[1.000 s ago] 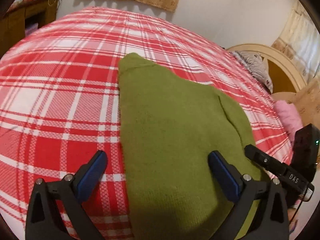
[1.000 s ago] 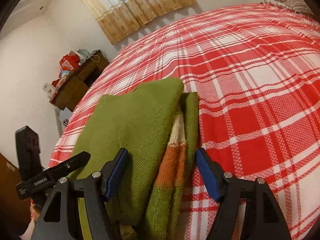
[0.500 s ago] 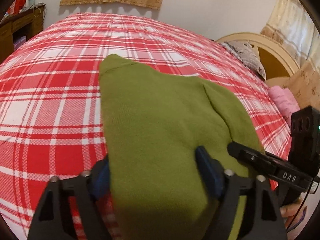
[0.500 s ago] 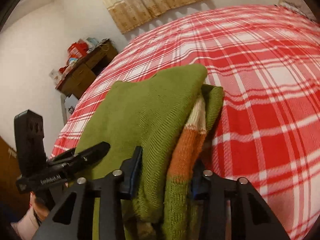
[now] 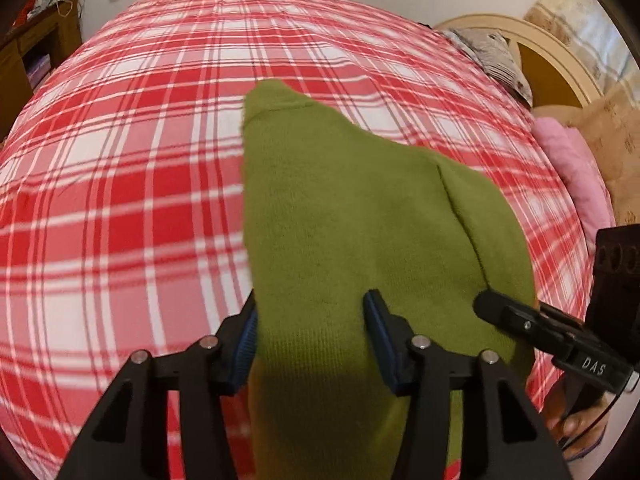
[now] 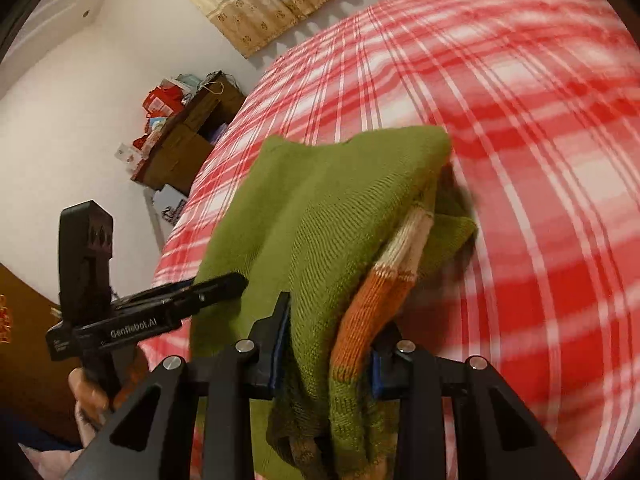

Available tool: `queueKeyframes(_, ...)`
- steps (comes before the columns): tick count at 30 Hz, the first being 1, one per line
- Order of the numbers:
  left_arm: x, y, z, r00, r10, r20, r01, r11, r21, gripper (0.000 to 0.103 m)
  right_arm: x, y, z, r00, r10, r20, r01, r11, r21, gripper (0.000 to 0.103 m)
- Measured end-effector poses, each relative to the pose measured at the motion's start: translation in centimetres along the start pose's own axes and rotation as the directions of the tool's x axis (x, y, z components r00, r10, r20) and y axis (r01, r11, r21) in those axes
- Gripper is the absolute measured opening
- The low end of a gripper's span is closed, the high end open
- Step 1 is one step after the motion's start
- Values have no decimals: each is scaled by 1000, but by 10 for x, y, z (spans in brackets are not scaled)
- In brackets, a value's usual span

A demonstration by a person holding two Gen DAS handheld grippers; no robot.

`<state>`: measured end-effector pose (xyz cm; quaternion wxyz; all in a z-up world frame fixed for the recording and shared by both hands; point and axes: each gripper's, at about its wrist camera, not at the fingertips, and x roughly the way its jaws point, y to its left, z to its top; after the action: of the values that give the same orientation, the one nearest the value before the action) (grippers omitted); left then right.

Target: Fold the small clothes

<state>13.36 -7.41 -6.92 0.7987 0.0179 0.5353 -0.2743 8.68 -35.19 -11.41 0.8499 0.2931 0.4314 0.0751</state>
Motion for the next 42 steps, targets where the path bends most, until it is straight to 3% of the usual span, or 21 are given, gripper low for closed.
queueKeyframes(3,1,0,-6,998,13,62,-15,1000,26,81,-5,-10,-17,999,-29,25,29,999,15,39)
queueKeyframes(5,11,4,-3,996,33,85,-35,999,22,85,-6,-18,-20,998,-25,58,22,999,49,52)
queueKeyframes(8,25,15,8,996,-27,83,29,999,-19,92,-3,-30,-15,992,-56,117,48,996,74,73)
queueKeyframes(13,40,28,13,991,-112,69,119,988,-94,99,9,-47,-8,987,38,156,-60,989,138,77)
queueKeyframes(15,39,19,11,993,-80,83,85,995,-58,99,16,-40,-4,988,30,152,-44,995,93,77)
queueKeyframes(16,39,13,9,994,-63,91,67,997,-38,94,19,-35,-4,989,5,150,-15,998,66,74)
queueKeyframes(17,37,9,7,993,-67,101,70,997,-21,88,23,-25,-5,988,-39,149,38,999,14,60)
queueKeyframes(18,35,6,6,989,-94,110,95,996,0,71,25,-18,-6,987,-70,147,74,997,-22,52)
queueKeyframes(20,33,1,5,988,-91,128,91,996,6,66,27,-7,-9,979,-124,163,138,988,-72,42)
queueKeyframes(25,18,-11,0,983,-41,178,38,999,19,43,6,29,-15,945,-209,252,259,948,-185,33)
queueKeyframes(30,-14,-17,-12,968,-9,252,0,999,36,41,-21,73,-34,910,-229,346,334,899,-283,33)
queueKeyframes(38,-55,-9,-40,949,-17,314,14,1000,11,41,-54,110,-62,900,-179,397,311,903,-297,33)
queueKeyframes(42,-59,-6,-49,948,5,317,-7,1000,5,41,-56,126,-73,899,-177,401,315,898,-309,33)
